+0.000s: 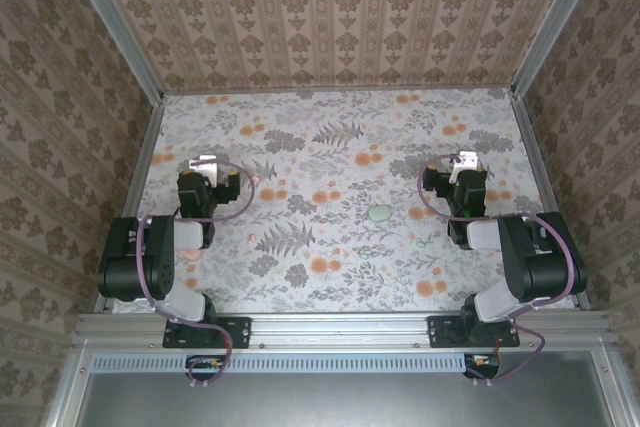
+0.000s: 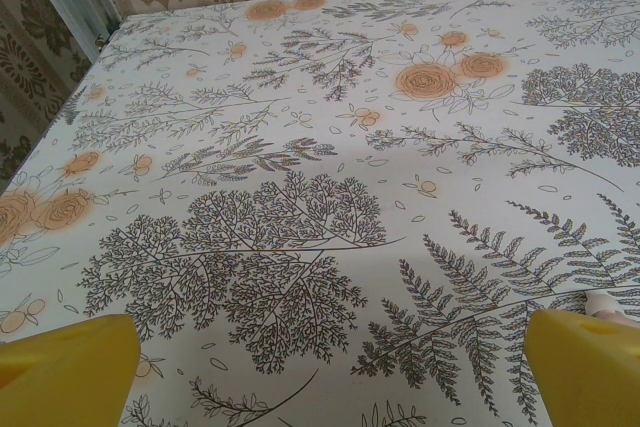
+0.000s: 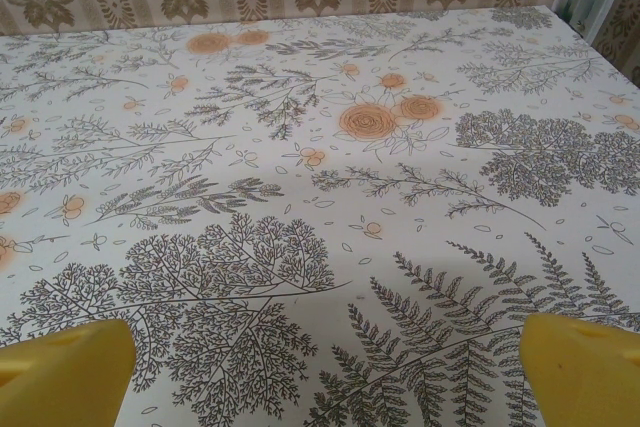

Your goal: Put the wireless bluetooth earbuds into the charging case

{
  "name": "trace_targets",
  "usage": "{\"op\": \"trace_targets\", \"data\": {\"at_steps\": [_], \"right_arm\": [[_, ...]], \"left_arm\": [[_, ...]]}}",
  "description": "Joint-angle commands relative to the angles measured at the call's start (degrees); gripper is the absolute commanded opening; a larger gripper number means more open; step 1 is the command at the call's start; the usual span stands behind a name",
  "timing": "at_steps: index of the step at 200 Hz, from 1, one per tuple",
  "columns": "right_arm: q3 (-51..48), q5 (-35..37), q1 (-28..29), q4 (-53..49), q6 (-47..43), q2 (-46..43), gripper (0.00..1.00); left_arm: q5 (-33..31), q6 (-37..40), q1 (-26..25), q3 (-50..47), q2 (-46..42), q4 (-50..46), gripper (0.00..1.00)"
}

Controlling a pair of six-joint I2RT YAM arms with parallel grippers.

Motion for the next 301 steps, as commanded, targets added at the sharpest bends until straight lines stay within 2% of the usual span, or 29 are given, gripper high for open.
{"op": "trace_targets", "data": {"at_steps": [1, 105, 130, 154, 164, 194, 232, 258, 301], "right_arm": [[0.7, -1.2, 0.3, -0.1, -0.2, 0.2, 1.0], [0.8, -1.2, 0.3, -0.2, -0.1, 0.2, 1.0], [0.5, -1.2, 0.3, 0.1, -0.1, 0.1, 1.0], [0.7, -1.7, 0.3, -0.4, -0.3, -0.3, 1.0], [0.8, -1.7, 0.4, -1.1, -0.3, -1.1, 1.0], [1.9, -1.9, 0.4, -7.6, -0.5, -6.1, 1.0], [10.3, -1.7, 0.4, -31.9, 3.0, -13.2, 1.0], [15.5, -1.2, 0.6, -43.3, 9.4, -14.6, 1.0], [26.9, -3.7, 3.5, -60.4, 16.2, -13.7, 1.0]], "left_arm": [[0.8, 0.1, 0.4, 0.5, -0.2, -0.1, 1.0], [1.2, -0.8, 1.2, 0.9, -0.1, -0.7, 1.0], [-2.0, -2.0, 1.2, 0.5, -0.8, -0.3, 1.0], [-6.0, -4.5, 1.8, 0.4, -6.1, -4.8, 1.0], [-7.3, -5.8, 1.9, 1.3, -9.3, -10.1, 1.0], [-12.8, -12.8, 2.2, 9.5, -17.0, -36.5, 1.0], [-21.9, -31.1, 3.2, 18.0, -25.8, -70.0, 1.0], [-16.6, -34.3, 5.0, 20.7, -28.8, -84.4, 1.0], [-18.3, -49.5, 8.4, 22.9, -28.4, -105.7, 1.0]]}}
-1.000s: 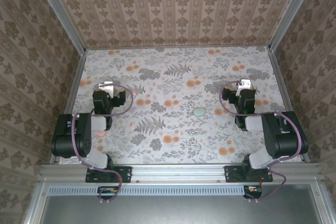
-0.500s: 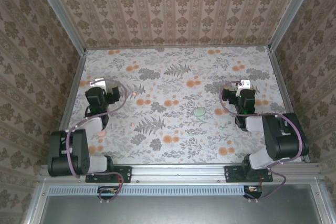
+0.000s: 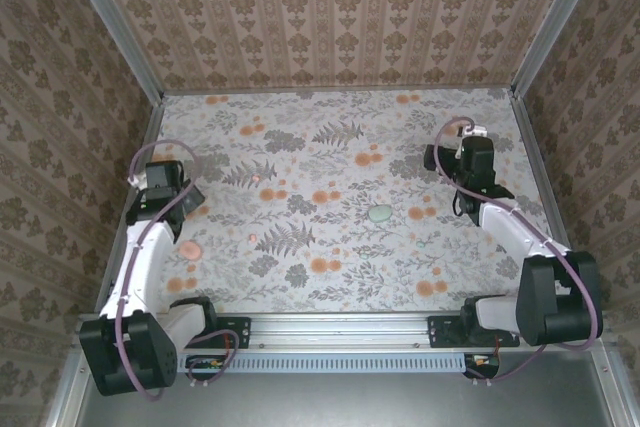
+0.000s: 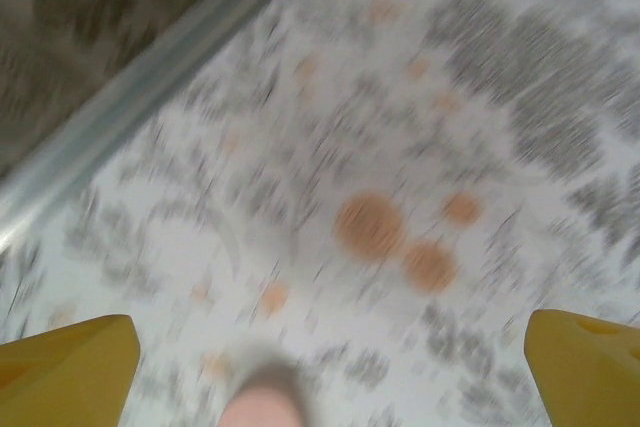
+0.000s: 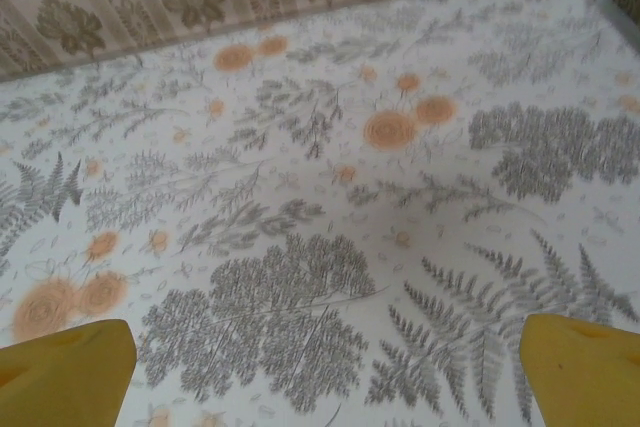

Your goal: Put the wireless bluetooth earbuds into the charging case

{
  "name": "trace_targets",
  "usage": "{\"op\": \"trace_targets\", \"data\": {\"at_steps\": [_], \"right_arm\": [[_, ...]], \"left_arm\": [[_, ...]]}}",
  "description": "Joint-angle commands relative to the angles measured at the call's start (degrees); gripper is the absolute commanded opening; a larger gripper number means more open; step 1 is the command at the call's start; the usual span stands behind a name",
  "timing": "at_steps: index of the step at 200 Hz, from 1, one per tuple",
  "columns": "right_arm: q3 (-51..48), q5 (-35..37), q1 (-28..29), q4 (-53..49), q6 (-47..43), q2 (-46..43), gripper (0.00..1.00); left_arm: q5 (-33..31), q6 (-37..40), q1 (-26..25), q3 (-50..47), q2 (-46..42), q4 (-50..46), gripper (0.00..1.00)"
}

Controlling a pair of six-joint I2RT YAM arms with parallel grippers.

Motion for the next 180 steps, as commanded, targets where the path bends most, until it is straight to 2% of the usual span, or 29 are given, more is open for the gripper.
{"op": "trace_targets", "data": {"at_steps": [1, 29, 53, 80, 101, 149, 180], "right_arm": [[7.1, -2.3, 2.2, -16.1, 5.9, 0.1, 1.0], [15.2, -6.1, 7.2, -25.3, 6.1, 3.2, 1.0], [21.1, -6.2, 13.0, -30.5, 4.5, 5.6, 1.0], [25.7, -6.3, 17.7, -34.0, 5.2, 9.1, 1.0], [27.9, -6.1, 19.8, -35.6, 7.0, 10.9, 1.0], [32.6, -5.9, 23.7, -38.6, 9.2, 15.6, 1.0], [34.9, -5.9, 25.6, -38.7, 10.2, 18.6, 1.0]], "left_arm": [[-1.4, -12.9, 2.4, 1.4, 0.3, -20.0, 1.0], [-0.5, -17.7, 4.7, -0.6, 1.8, -25.7, 1.0], [2.0, -17.6, 6.8, -4.6, -0.1, -22.7, 0.99], [8.0, -11.9, 9.1, -7.6, -2.3, -15.8, 0.85], [8.9, -7.1, 9.3, -6.6, -2.0, -13.9, 0.78], [12.0, -0.6, 9.3, -3.2, 5.1, -11.3, 0.74], [14.5, 0.9, 9.5, -1.6, 10.6, -9.0, 0.73]]}}
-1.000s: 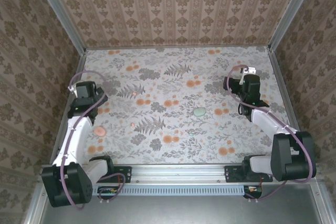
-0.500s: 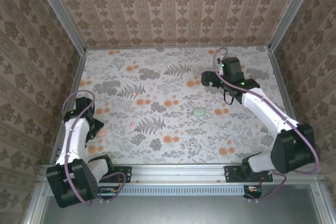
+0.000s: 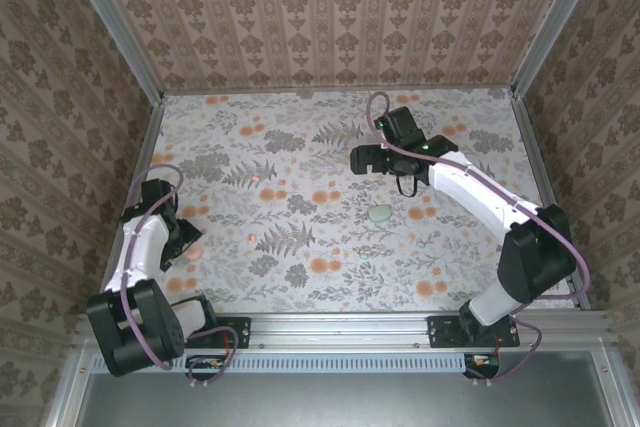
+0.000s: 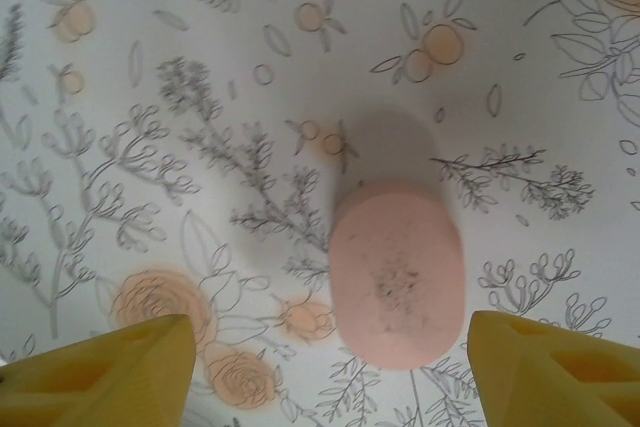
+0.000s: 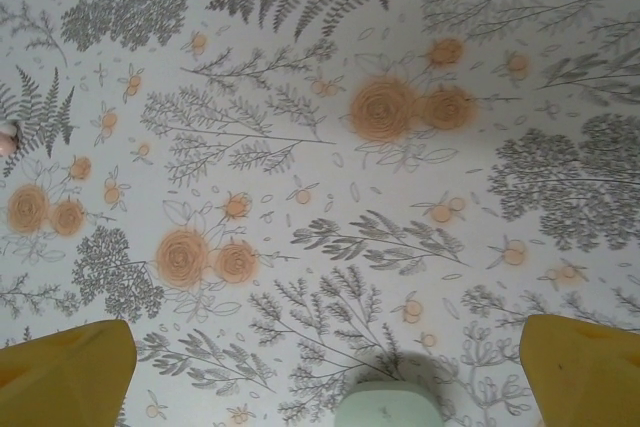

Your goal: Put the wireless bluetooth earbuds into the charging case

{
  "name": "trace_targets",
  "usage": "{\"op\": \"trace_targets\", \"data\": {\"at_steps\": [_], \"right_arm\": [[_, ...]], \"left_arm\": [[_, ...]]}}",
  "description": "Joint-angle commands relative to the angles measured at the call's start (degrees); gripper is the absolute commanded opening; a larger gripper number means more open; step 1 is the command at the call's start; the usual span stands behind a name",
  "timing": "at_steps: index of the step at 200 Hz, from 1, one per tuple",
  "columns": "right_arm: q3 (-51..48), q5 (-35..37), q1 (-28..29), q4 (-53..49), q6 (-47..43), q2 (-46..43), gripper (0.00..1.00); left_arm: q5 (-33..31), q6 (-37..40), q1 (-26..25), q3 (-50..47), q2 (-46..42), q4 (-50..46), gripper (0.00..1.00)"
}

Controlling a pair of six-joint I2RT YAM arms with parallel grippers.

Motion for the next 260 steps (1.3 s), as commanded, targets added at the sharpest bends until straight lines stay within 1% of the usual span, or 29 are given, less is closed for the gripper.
{"op": "trace_targets", "data": {"at_steps": [1, 24, 41, 64, 83, 107, 116, 134, 141, 153, 173, 190, 216, 223, 232, 242, 260], "right_arm": [[2.7, -0.1, 1.2, -2.5, 2.0, 2.0, 1.0], [3.0, -0.5, 2.0, -1.5, 2.8, 3.0, 1.0], [2.9, -1.0, 2.1, -1.2, 2.9, 3.4, 1.0], [2.6, -1.1, 2.1, -1.2, 2.5, 3.5, 1.0], [2.3, -1.3, 2.1, -1.6, 1.7, 3.3, 1.0], [1.1, -0.9, 2.1, -1.5, 1.1, 2.0, 1.0], [0.2, -0.7, 2.1, -0.9, 1.2, 1.3, 1.0], [-2.1, -0.1, 2.2, -0.4, 1.8, -0.6, 1.0], [-3.2, 0.3, 2.1, 1.6, 2.1, -1.4, 1.0], [-5.4, 0.8, 2.1, 2.6, 2.8, -3.0, 1.0], [-8.6, 1.6, 2.2, 3.6, 3.6, -5.5, 1.0], [-11.2, 2.4, 2.1, 4.6, 4.0, -7.7, 1.0], [-14.7, 2.6, 2.0, 6.7, 5.2, -10.2, 1.0], [-15.6, 2.1, 2.1, 7.4, 5.9, -10.2, 1.0], [-16.7, 0.9, 2.1, 8.8, 7.1, -12.5, 1.0], [-17.8, -2.0, 2.1, 10.6, 8.4, -13.1, 1.0], [-18.6, -7.3, 2.0, 13.2, 12.2, -13.3, 1.0]], "left_arm": [[3.1, 3.5, 0.6, 2.2, 3.2, 1.9, 0.73], [6.1, 4.5, 0.6, 2.9, 6.7, 3.8, 0.71], [6.3, 4.6, 0.6, 3.0, 9.1, 4.4, 0.7], [6.4, 4.7, 0.7, 2.5, 11.4, 5.0, 0.72], [7.6, 4.5, 0.6, 1.4, 12.4, 6.0, 0.7], [9.9, 4.3, 0.5, -0.2, 13.1, 8.2, 0.6], [10.1, 4.3, 0.3, -0.5, 13.2, 8.7, 0.54], [10.6, 4.9, -0.9, -0.7, 13.5, 9.3, 0.45], [11.0, 5.9, -1.6, -0.4, 13.7, 9.2, 0.43], [11.8, 7.9, -3.3, 0.9, 14.3, 8.6, 0.4], [12.2, 8.7, -6.9, 3.5, 14.9, 7.1, 0.39], [13.0, 7.7, -10.5, 6.0, 14.9, 6.1, 0.38], [13.5, 5.1, -18.4, 12.8, 15.6, 4.2, 0.38], [13.8, 4.0, -20.5, 14.6, 16.0, 3.8, 0.38], [14.8, 2.5, -23.2, 16.8, 16.4, 3.9, 0.38], [16.1, 0.8, -25.7, 18.9, 16.9, 4.4, 0.38], [21.7, -1.6, -29.1, 21.0, 17.6, 8.0, 0.38]]}}
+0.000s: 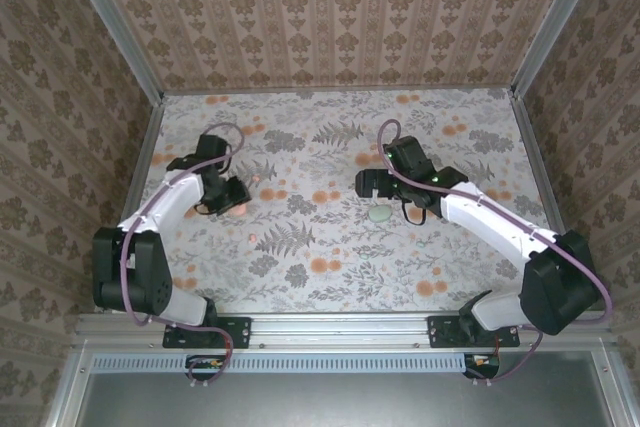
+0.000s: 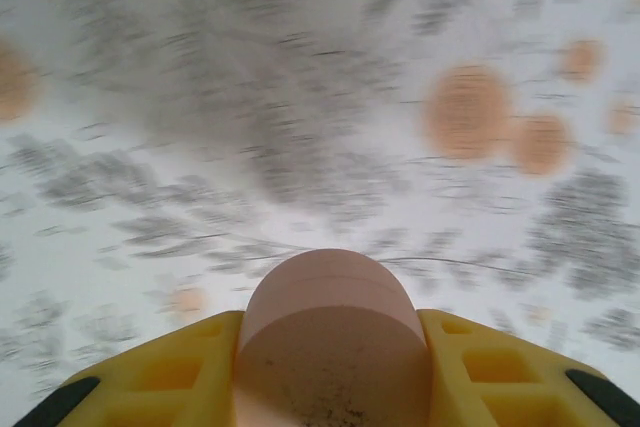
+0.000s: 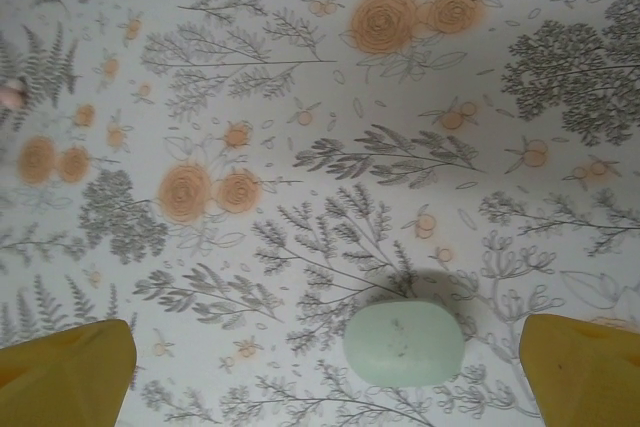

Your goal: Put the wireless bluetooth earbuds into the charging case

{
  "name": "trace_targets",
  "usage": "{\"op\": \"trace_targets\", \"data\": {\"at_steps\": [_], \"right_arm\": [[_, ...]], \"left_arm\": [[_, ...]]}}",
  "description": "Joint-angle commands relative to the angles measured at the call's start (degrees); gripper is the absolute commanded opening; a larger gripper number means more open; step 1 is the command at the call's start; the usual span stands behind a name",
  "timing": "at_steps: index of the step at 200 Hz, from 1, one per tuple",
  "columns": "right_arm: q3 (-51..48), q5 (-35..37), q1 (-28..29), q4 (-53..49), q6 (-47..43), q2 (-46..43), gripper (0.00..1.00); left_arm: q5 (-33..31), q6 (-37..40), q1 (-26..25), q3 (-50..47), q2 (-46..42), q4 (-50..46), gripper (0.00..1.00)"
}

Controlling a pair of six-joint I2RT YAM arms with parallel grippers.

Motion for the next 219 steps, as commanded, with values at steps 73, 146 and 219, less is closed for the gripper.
{"op": "trace_targets", "data": {"at_steps": [73, 146, 219], "right_arm": [[-7.2, -7.3, 0.0, 7.9, 13.0, -3.3, 1.0], [-9.6, -5.3, -1.6, 2.5, 16.5, -4.0, 1.0], [-11.4, -4.0, -2.6, 1.2, 17.0, -6.2, 1.0]], "left_arm": [[15.0, -2.8, -12.4, 6.2, 6.6, 6.0, 0.38], [4.8, -5.6, -26.8, 15.3, 24.8, 1.7, 0.49], [4.4, 1.9, -21.9, 16.2, 17.5, -2.7, 0.73]]}}
